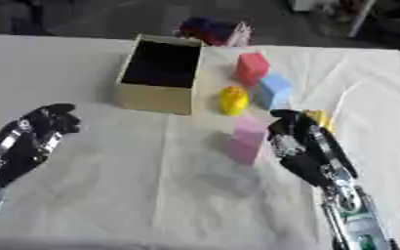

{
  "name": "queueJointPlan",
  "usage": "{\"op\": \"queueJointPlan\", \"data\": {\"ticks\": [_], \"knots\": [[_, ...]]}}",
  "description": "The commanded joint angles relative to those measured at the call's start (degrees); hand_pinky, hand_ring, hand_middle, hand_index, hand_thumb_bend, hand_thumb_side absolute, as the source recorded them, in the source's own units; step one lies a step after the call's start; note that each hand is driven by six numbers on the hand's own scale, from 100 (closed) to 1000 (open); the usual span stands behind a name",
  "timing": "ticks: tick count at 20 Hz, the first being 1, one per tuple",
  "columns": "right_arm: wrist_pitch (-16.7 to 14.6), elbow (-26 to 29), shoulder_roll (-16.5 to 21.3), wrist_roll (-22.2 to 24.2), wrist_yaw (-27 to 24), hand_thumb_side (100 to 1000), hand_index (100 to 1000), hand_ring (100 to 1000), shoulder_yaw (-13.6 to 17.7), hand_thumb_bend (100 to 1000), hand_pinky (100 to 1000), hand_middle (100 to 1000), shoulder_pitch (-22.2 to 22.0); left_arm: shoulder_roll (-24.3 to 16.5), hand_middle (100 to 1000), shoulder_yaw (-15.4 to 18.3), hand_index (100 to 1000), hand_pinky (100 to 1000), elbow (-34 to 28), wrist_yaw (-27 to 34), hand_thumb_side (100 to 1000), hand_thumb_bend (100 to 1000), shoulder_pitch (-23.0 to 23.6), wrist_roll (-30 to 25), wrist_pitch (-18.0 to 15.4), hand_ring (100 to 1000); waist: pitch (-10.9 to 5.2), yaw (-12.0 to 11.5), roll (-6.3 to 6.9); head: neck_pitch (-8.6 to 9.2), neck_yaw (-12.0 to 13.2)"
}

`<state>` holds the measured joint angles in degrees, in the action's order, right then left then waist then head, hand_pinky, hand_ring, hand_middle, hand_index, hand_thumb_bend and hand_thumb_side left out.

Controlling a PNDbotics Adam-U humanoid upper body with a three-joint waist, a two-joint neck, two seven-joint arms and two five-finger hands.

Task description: Pick up objects on the table and place them in the box.

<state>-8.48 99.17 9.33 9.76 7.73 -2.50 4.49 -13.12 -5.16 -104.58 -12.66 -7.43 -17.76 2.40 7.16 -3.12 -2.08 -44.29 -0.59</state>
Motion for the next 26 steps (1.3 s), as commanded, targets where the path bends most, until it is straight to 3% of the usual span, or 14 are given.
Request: {"op": "queueJointPlan", "data": {"ticks": [1, 14, 17, 23, 26], "knots": [[-0.24, 1.38, 0.32, 0.52, 0.14, 424, 787, 565, 0.02, 100, 800, 571, 0.46, -0.47, 660, -0.01, 862, 804, -1.18, 0.18, 664, 100, -0.58, -0.09, -0.03, 697, -0.74, 0.01, 0.42, 0.18, 0.01], [-0.44, 1.33, 0.56, 0.46, 0.48, 487, 793, 567, 0.22, 100, 801, 572, 0.66, -0.42, 660, 0.03, 862, 804, -1.14, 0.12, 664, 100, -0.42, -0.08, -0.06, 698, -0.92, -0.04, 0.41, 0.18, 0.08], [-0.31, 1.33, 2.01, -0.14, 1.91, 418, 800, 570, 1.42, 100, 803, 576, 1.70, -0.45, 660, 0.01, 862, 804, -1.10, 0.12, 665, 100, -0.26, -0.12, -0.06, 698, -1.08, -0.07, 0.34, 0.18, 0.03], [1.08, -0.76, 8.47, -2.42, 6.95, 261, 817, 581, 4.93, 100, 807, 588, 5.19, -0.59, 660, 0.04, 862, 804, -0.99, 0.10, 666, 100, 0.11, -0.10, 0.00, 699, -1.41, -0.23, 0.13, 0.18, -0.58], [2.01, -3.38, 11.75, -3.27, 11.85, 169, 838, 601, 6.69, 100, 811, 608, 6.49, -0.70, 660, 0.09, 862, 804, -0.96, 0.04, 665, 100, 0.17, -0.07, 0.00, 700, -1.50, -0.24, 0.07, 0.18, -0.87]]}}
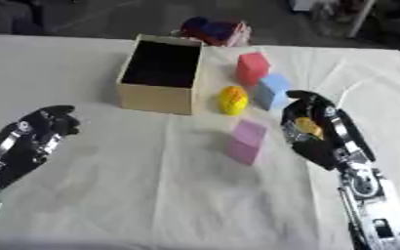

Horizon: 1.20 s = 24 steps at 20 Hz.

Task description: Pick up objects on the table and place them in the box.

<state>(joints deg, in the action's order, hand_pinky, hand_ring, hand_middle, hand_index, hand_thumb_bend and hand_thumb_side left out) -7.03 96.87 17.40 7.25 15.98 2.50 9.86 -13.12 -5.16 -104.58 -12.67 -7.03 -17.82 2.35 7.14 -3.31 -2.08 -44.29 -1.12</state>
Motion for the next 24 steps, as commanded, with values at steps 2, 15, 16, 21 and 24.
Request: {"op": "queueJointPlan", "data": {"ticks": [2, 15, 16, 21, 24], "knots": [[1.03, -2.98, 5.39, -0.45, 8.69, 131, 849, 617, 2.70, 100, 814, 623, 1.60, -0.76, 660, 0.12, 862, 804, -0.95, 0.06, 665, 100, -0.19, 0.02, 0.06, 700, -1.50, -0.04, 0.04, 0.18, -0.52], [0.84, -11.75, 8.72, 8.35, 24.76, 355, 875, 689, 3.69, 100, 828, 681, 5.64, -0.91, 661, 0.06, 862, 804, -0.71, 0.03, 670, 100, 0.17, -0.10, 0.13, 702, -1.79, -0.10, -0.26, 0.18, -1.05], [0.60, -12.54, 9.03, 9.23, 25.11, 370, 877, 691, 3.31, 100, 828, 683, 6.39, -0.90, 661, 0.03, 862, 805, -0.68, 0.04, 671, 100, 0.18, -0.14, 0.13, 702, -1.83, -0.17, -0.27, 0.18, -1.13], [-0.47, -16.71, 10.56, 13.50, 26.64, 422, 882, 708, 1.85, 100, 829, 690, 9.48, -0.96, 661, 0.00, 862, 805, -0.63, 0.06, 669, 100, 0.24, -0.20, 0.13, 703, -1.92, -0.35, -0.27, 0.18, -1.42], [-0.88, -18.68, 11.64, 15.66, 27.71, 443, 888, 719, 1.14, 100, 830, 699, 10.56, -1.03, 661, -0.02, 862, 805, -0.61, 0.07, 670, 100, 0.28, -0.21, 0.15, 703, -1.93, -0.40, -0.32, 0.18, -1.54]]}}
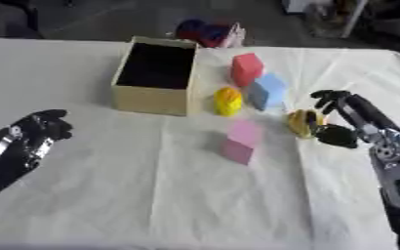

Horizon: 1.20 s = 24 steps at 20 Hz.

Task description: Pick up objects on the table and place them in the box.

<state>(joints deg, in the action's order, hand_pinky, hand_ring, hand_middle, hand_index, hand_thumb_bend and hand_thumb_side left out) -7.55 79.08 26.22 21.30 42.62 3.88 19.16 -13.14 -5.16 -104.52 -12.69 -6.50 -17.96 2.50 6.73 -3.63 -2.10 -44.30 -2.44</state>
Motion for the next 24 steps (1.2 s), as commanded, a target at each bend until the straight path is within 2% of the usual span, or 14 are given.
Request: {"op": "queueJointPlan", "data": {"ticks": [1, 5, 11, 14, 21, 23, 24], "knots": [[-0.45, -1.38, 3.17, 2.21, 1.62, 443, 890, 722, -0.44, 100, 831, 703, 1.55, -1.02, 661, -0.03, 862, 805, -0.66, 0.10, 671, 100, -0.25, -0.08, 0.00, 703, -1.53, -0.10, -0.33, 0.18, -0.23], [-0.70, -2.41, 4.13, 3.44, 5.92, 421, 905, 746, -1.11, 100, 833, 725, 2.61, -1.02, 661, -0.08, 862, 805, -0.64, 0.11, 670, 100, -0.24, -0.14, 0.00, 704, -1.57, -0.19, -0.38, 0.18, -0.32], [-0.85, -3.40, 4.15, 2.72, 13.64, 402, 916, 761, -1.20, 100, 833, 739, 4.68, -1.03, 661, -0.08, 862, 805, -0.61, 0.09, 669, 100, -0.29, -0.13, -0.02, 705, -1.65, -0.35, -0.28, 0.18, -0.49], [-1.28, -4.79, 4.14, 3.52, 16.16, 451, 922, 772, -1.79, 100, 835, 747, 5.60, -1.01, 661, -0.09, 862, 805, -0.62, 0.09, 669, 100, -0.33, -0.15, -0.04, 705, -1.65, -0.43, -0.26, 0.18, -0.64], [-2.90, -7.73, 4.07, 9.46, 20.69, 538, 933, 797, -3.19, 170, 840, 766, 6.38, -1.04, 661, -0.15, 862, 806, -0.60, 0.08, 672, 100, -0.33, -0.23, -0.05, 706, -1.66, -0.55, -0.33, 0.18, -0.87], [-3.27, -8.19, 4.08, 11.04, 21.94, 519, 933, 799, -3.43, 181, 839, 767, 6.53, -1.04, 661, -0.15, 863, 806, -0.59, 0.08, 672, 100, -0.31, -0.24, -0.04, 707, -1.69, -0.58, -0.35, 0.18, -0.92], [-3.36, -8.35, 4.09, 11.56, 22.64, 427, 925, 797, -3.49, 182, 837, 759, 6.61, -1.03, 661, -0.16, 863, 805, -0.59, 0.09, 673, 100, -0.31, -0.25, -0.04, 707, -1.70, -0.60, -0.37, 0.18, -0.97]]}}
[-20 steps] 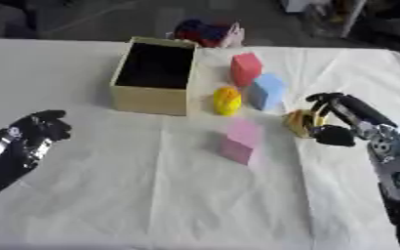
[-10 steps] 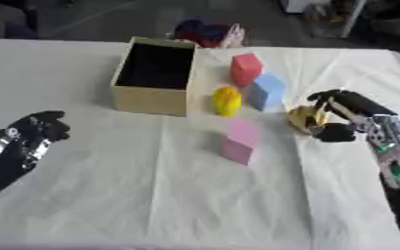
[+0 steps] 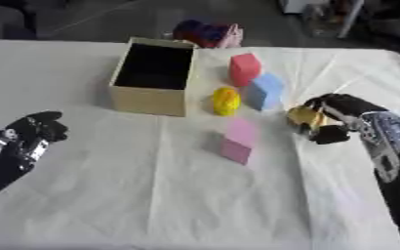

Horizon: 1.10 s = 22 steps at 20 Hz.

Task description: Pick up objects on the table and place them in the box.

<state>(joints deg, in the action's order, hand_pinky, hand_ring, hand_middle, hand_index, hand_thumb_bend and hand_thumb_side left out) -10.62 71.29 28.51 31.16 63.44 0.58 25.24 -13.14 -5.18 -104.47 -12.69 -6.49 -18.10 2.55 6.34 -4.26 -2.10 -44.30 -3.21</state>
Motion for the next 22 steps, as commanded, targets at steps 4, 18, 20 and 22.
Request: {"op": "queueJointPlan", "data": {"ticks": [4, 18, 20, 22], "knots": [[-0.41, -1.15, 1.70, 1.50, 4.83, 181, 849, 758, -0.36, 212, 817, 682, 1.00, -1.00, 661, -0.16, 863, 805, -0.62, 0.09, 675, 100, -0.30, -0.13, -0.06, 708, -1.35, -0.01, -0.42, 0.18, -0.33], [2.49, -2.01, 1.22, -24.56, 15.43, 100, 328, 557, -0.37, 255, 732, 388, 3.30, -1.03, 661, -0.11, 863, 806, -0.65, 0.05, 679, 100, -0.15, 0.06, 0.24, 710, -1.43, -0.30, -0.63, 0.18, -0.50], [2.22, -0.99, 1.39, -26.71, 15.35, 100, 322, 539, -0.42, 248, 733, 373, 4.58, -1.04, 661, -0.11, 863, 806, -0.65, 0.05, 680, 100, -0.08, 0.07, 0.27, 710, -1.51, -0.37, -0.69, 0.18, -0.43], [1.76, -0.11, 1.51, -27.74, 14.34, 100, 316, 522, -0.67, 236, 734, 359, 6.95, -1.02, 661, -0.14, 863, 806, -0.65, 0.06, 680, 100, 0.01, 0.05, 0.28, 711, -1.63, -0.48, -0.77, 0.18, -0.30]]}}
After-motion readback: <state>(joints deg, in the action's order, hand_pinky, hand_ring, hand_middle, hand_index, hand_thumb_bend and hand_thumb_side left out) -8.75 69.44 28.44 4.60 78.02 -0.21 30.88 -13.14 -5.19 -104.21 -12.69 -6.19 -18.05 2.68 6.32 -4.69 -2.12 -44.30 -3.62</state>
